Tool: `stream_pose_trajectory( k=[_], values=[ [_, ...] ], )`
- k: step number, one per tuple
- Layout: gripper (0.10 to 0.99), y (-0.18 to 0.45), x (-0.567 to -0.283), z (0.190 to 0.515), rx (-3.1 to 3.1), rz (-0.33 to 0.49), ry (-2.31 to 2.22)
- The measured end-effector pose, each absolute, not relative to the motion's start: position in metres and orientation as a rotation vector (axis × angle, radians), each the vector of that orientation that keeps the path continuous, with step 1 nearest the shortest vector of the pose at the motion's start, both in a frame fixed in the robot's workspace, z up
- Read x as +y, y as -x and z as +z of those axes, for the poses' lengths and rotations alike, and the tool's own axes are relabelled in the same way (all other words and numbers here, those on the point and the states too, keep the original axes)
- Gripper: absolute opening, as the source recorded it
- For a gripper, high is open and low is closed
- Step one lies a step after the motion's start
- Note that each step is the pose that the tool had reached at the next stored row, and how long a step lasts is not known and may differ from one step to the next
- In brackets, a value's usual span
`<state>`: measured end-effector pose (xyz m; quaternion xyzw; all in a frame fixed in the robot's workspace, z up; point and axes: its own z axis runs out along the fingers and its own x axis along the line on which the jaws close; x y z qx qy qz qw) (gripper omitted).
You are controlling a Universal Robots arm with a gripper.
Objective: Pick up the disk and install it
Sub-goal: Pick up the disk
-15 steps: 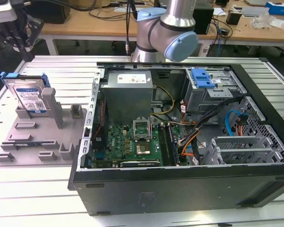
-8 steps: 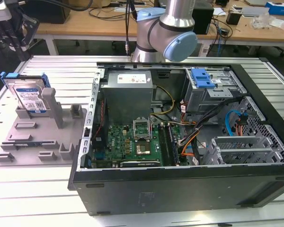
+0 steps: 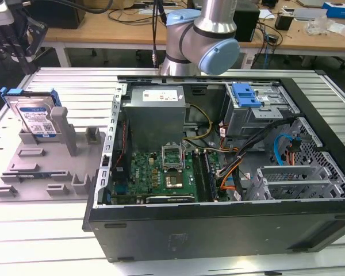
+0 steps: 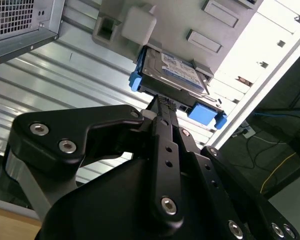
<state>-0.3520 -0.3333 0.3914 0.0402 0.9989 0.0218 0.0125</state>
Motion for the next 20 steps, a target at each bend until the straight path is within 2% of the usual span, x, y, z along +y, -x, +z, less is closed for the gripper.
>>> stream_pose_trajectory(
  k=[8,20],
  values=[
    [0.106,0.3520,-0.3332,0.3911,3.118,0.069,-0.018],
    [0.106,0.3520,-0.3333,0.3892,3.099,0.074,0.478]
  ],
)
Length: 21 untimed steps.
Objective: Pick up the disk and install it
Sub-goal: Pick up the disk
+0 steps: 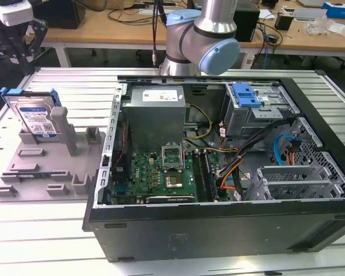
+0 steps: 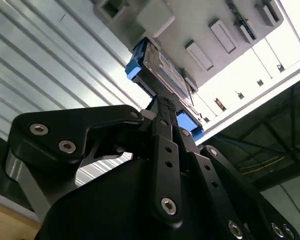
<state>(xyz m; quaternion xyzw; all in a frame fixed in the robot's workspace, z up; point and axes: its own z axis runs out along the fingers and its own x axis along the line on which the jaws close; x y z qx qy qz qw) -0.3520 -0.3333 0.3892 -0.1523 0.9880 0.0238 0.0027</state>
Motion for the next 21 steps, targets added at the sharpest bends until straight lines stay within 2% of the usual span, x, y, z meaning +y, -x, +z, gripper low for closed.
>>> stream_pose_trajectory(
  k=[7,12,13,14,21],
  values=[
    [0.114,0.3520,-0.3332,0.3884,3.051,0.077,0.763],
    [0.416,0.3520,-0.3332,0.3880,3.006,0.078,0.948],
    [0.416,0.3521,-0.3332,0.3880,2.998,0.078,0.977],
    [0.482,0.3521,-0.3332,0.3879,2.990,0.078,1.005],
    [0.482,0.3520,-0.3332,0.3875,2.902,0.079,1.260]
  ],
)
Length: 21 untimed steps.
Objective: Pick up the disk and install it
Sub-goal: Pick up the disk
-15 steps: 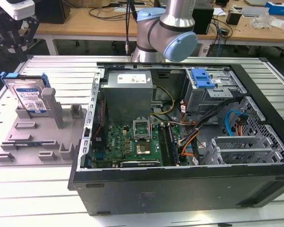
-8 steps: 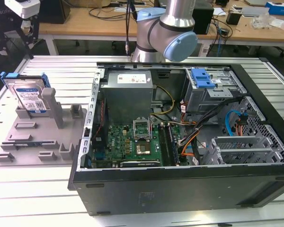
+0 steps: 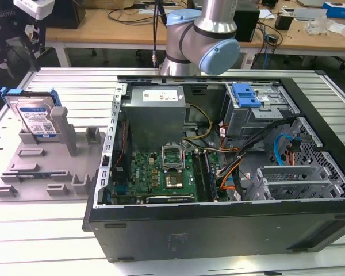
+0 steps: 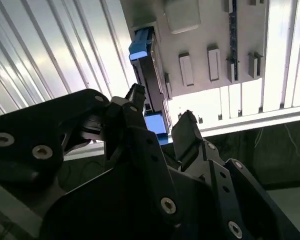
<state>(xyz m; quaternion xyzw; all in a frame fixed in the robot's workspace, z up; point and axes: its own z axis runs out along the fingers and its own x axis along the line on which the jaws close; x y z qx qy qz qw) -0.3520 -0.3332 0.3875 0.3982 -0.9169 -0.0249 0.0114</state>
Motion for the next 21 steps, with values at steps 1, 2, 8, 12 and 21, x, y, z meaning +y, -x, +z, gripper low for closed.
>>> stream_pose_trajectory(
  k=[1,2,8,12,21],
  values=[
    [0.490,0.3520,-0.3332,0.3874,-2.846,-0.078,-1.270],
    [0.490,0.3520,-0.3332,0.3874,-2.833,-0.078,-1.296],
    [0.557,0.3520,-0.3318,0.3873,-2.741,-0.076,-1.470],
    [0.557,0.3520,-0.3307,0.3873,-2.682,-0.074,-1.573],
    [0.557,0.3520,-0.3298,0.3873,-2.626,-0.070,-1.660]
  ],
)
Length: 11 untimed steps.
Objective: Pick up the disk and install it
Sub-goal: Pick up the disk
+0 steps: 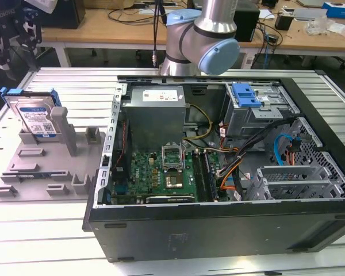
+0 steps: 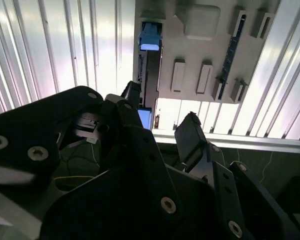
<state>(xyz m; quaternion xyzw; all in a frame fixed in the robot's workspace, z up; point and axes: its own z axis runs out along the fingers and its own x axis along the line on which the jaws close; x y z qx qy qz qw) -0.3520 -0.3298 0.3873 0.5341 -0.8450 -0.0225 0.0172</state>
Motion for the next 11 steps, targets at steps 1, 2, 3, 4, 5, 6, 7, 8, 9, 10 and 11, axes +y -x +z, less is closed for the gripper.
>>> stream_pose_trajectory(
  k=[1,2,3,4,5,6,7,8,9,10,11],
  values=[
    [0.557,0.3521,-0.3298,0.3874,-2.623,-0.070,-1.664],
    [0.557,0.3521,-0.3298,0.3873,-2.616,-0.070,-1.676],
    [0.557,0.3521,-0.3298,0.3873,-2.605,-0.069,-1.692],
    [0.557,0.3521,-0.3298,0.3873,-2.595,-0.068,-1.708],
    [0.557,0.3520,-0.3298,0.3872,-2.581,-0.066,-1.732],
    [0.557,0.3520,-0.3298,0.3873,-2.565,-0.064,-1.757],
    [0.557,0.3521,-0.3298,0.3873,-2.548,-0.061,-1.786],
    [0.557,0.3521,-0.3298,0.3873,-2.536,-0.056,-1.807],
    [0.557,0.3520,-0.3297,0.3871,-2.526,-0.051,-1.826],
    [0.557,0.3521,-0.3297,0.3869,-2.509,-0.040,-1.852],
    [0.557,0.3521,-0.3297,0.3868,-2.496,-0.029,-1.873]
  ],
)
